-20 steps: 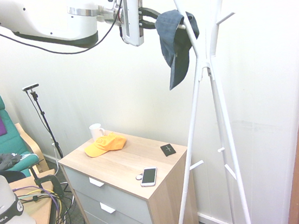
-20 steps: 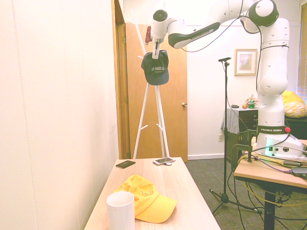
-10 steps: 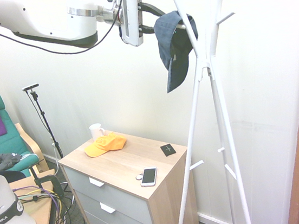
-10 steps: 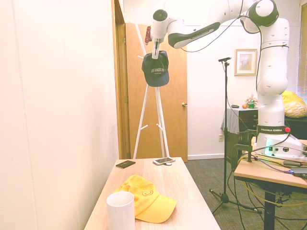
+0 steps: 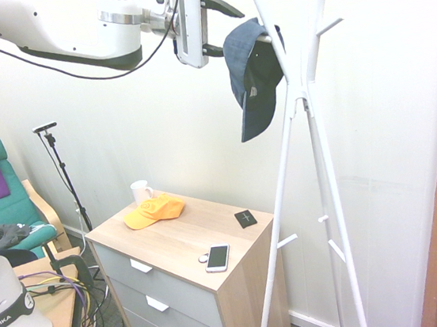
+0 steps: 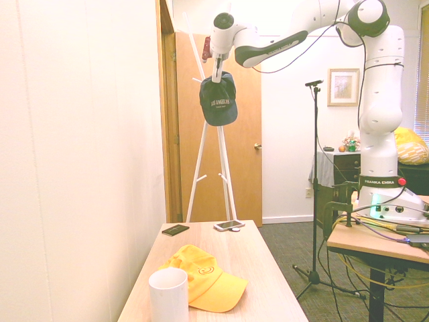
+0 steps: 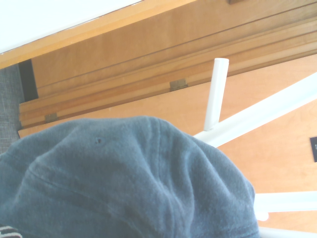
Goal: Hang the cap
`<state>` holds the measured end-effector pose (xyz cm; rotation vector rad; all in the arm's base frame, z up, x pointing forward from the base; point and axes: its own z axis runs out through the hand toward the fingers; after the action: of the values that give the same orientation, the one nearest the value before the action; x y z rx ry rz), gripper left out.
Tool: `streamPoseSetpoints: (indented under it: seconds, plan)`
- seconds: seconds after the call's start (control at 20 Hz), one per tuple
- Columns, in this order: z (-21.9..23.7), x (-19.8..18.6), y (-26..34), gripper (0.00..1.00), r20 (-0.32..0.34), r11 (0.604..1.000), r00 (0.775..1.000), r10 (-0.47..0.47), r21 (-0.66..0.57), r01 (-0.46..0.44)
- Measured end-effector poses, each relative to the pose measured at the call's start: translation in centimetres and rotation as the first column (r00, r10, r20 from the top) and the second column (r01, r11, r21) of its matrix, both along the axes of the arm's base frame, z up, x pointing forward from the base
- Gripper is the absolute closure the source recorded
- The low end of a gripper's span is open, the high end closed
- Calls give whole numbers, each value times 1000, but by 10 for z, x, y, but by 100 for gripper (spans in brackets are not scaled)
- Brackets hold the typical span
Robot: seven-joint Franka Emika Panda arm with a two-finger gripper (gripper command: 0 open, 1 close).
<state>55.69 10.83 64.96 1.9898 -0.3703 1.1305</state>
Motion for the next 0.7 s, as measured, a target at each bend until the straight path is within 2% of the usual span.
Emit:
streamPoseSetpoints:
  seconds: [0.15,0.3,0.45,0.55,0.7]
  plan:
    - [-2,0,0,0,-8,999,1000,-5,32,5]
    - [-7,-2,8,0,-24,989,1000,12,150,-8]
    - [1,-6,20,0,-11,960,999,52,274,-47]
    - [7,-12,28,0,-12,932,998,67,357,-58]
    - [5,-22,50,0,-73,855,992,107,516,-54]
